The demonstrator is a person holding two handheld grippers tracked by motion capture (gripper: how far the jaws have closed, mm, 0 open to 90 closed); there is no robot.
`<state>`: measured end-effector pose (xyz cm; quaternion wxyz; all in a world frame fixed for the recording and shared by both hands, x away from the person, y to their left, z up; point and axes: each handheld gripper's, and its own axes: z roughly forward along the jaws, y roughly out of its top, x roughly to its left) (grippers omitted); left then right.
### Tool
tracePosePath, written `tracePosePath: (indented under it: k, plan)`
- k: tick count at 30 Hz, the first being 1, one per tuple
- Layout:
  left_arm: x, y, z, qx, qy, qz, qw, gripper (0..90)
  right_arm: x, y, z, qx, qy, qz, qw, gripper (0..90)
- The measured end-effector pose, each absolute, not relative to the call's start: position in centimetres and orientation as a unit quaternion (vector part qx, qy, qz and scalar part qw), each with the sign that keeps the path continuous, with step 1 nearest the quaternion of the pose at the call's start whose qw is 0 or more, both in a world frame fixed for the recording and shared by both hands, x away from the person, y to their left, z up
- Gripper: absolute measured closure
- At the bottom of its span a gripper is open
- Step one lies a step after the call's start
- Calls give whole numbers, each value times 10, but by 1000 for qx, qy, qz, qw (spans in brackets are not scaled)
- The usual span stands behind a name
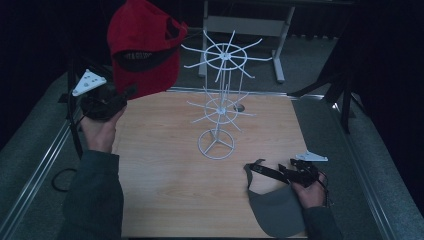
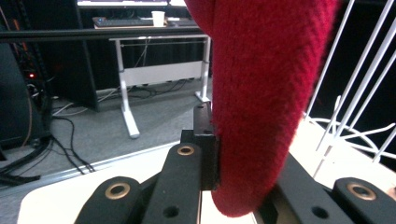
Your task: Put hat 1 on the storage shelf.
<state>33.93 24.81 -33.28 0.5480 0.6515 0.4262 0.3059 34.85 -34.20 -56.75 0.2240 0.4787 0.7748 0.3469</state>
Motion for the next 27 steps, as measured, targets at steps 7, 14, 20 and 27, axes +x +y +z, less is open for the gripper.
tracePosePath:
  k: [7, 14, 20, 27]
  plan:
    - [335, 245, -331, 654, 416, 301, 556, 858, 348, -342, -568, 479, 775, 347, 224, 397]
    - [333, 237, -334, 668, 401, 307, 546, 858, 348, -342, -568, 478, 775, 347, 224, 397]
    - [333, 237, -351, 678, 407, 297, 535, 857, 348, -342, -568, 478, 775, 347, 224, 397]
    - [335, 236, -378, 700, 401, 304, 507, 857, 348, -342, -568, 479, 775, 347, 224, 397]
